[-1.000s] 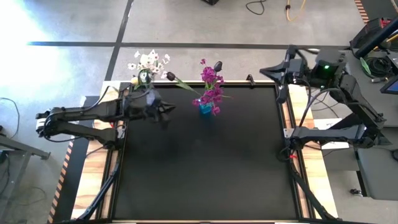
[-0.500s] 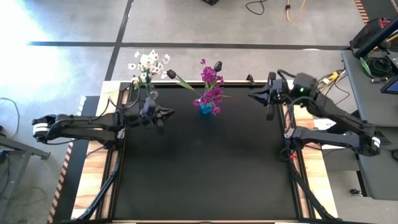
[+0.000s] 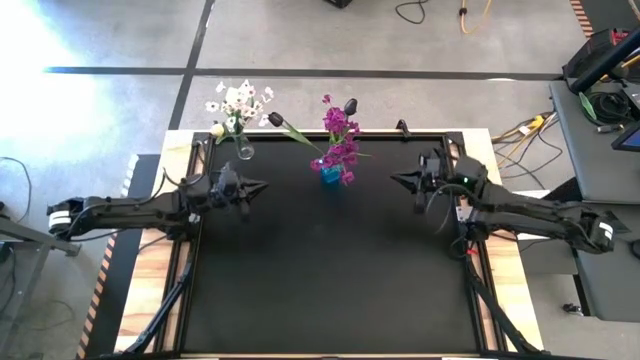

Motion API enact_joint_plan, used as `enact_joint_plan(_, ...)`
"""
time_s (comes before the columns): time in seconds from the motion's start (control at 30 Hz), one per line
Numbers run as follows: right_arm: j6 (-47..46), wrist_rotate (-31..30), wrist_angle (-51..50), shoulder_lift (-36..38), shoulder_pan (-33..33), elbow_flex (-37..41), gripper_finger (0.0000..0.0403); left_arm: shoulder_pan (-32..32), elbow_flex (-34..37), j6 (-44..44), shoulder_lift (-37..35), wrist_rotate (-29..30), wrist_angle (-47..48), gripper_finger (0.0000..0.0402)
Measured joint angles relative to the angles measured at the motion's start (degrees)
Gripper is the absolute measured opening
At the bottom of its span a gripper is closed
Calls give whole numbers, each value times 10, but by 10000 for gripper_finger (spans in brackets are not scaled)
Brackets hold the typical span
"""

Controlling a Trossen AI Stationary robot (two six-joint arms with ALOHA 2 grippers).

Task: Sort flowers into vase by color
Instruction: Return to Home Position

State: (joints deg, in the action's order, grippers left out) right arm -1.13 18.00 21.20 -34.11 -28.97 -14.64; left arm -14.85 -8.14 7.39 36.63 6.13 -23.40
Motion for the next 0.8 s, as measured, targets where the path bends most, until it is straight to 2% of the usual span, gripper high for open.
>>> enact_joint_plan(0.13,-28,-41,139,-10,7,95,9,-2,31,-12,-41,13,-16,0)
enact_joint_plan(0.27,-34,-107,184,-20,53,133,9,-3,48,-12,-74,14,-14,0)
enact_joint_plan(0.5,2,-212,128,-12,185,131,9,-3,75,-10,-152,15,17,0)
enact_joint_plan(0.63,7,-208,101,14,216,131,9,-3,61,-24,-207,15,126,0)
enact_joint_plan(0.8,2,-180,5,85,203,131,8,-3,53,-24,-290,23,218,0)
